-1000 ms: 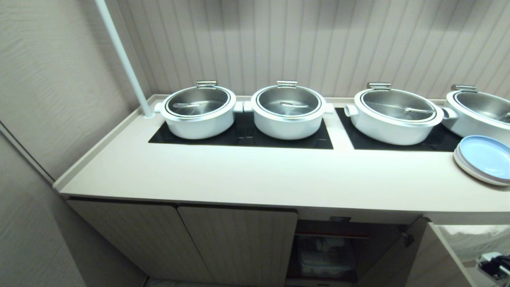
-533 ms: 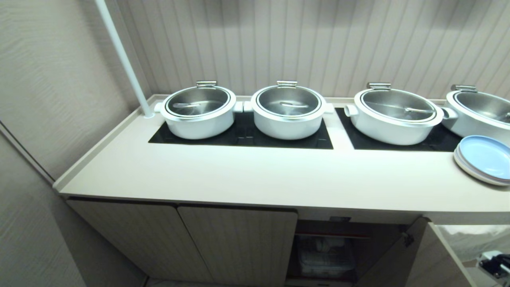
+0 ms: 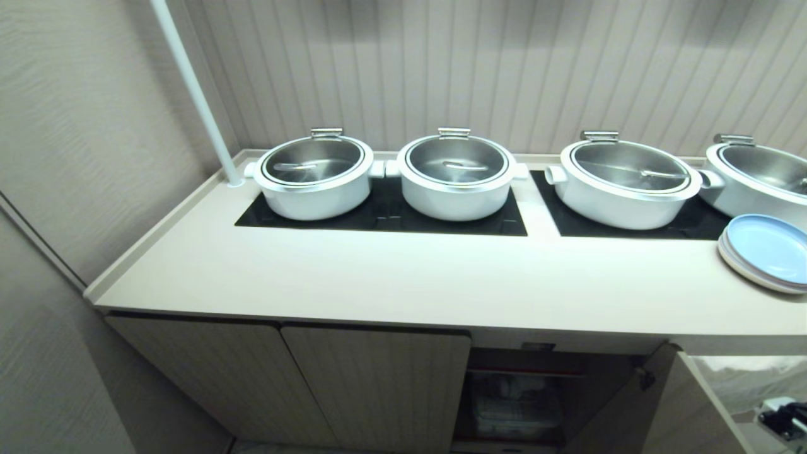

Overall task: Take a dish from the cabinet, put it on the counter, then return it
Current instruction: Put it back into the cabinet

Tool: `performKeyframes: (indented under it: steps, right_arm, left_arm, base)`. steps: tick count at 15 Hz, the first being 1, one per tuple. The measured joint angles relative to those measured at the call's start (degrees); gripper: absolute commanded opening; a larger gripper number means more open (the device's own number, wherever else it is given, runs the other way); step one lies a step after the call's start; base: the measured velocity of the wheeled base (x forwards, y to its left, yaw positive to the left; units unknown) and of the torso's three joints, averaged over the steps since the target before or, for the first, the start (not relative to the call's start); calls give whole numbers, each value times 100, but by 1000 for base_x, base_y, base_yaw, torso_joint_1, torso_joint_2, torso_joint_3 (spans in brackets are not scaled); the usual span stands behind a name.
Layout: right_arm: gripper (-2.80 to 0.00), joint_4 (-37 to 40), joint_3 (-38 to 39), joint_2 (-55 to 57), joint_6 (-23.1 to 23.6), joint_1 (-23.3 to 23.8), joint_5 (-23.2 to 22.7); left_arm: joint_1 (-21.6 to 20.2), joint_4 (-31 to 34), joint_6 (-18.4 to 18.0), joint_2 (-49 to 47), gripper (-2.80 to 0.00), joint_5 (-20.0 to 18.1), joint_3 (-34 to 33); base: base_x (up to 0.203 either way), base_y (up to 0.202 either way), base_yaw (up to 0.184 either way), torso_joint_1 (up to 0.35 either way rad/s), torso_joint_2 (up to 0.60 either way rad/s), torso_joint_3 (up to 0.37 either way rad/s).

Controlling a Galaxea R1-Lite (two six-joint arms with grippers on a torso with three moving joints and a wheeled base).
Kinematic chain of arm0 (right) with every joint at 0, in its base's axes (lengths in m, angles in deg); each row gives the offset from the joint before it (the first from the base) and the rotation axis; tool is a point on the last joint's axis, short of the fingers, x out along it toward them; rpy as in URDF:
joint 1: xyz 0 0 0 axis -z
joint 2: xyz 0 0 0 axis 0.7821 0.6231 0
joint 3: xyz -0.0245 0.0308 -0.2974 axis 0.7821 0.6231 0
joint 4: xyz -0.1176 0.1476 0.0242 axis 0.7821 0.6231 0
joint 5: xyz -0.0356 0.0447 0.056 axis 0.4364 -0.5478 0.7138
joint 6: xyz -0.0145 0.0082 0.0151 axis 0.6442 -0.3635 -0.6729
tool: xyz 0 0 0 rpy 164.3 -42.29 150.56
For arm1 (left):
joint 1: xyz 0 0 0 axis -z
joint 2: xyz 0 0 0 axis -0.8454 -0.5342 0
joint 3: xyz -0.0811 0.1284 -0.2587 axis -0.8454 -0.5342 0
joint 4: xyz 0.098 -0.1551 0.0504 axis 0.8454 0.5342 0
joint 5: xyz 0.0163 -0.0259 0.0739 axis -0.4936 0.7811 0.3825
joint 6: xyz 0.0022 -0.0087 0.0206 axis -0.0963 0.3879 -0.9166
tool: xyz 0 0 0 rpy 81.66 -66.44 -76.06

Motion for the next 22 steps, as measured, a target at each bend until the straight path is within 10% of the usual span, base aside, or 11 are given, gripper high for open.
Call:
performKeyframes:
  steps: [22]
  right_arm:
    - [-280, -20, 100, -9, 18, 11, 0]
  left_arm:
    - [0, 0, 0, 0, -280, 1, 5]
  base:
    - [0, 0, 0, -18, 39, 21]
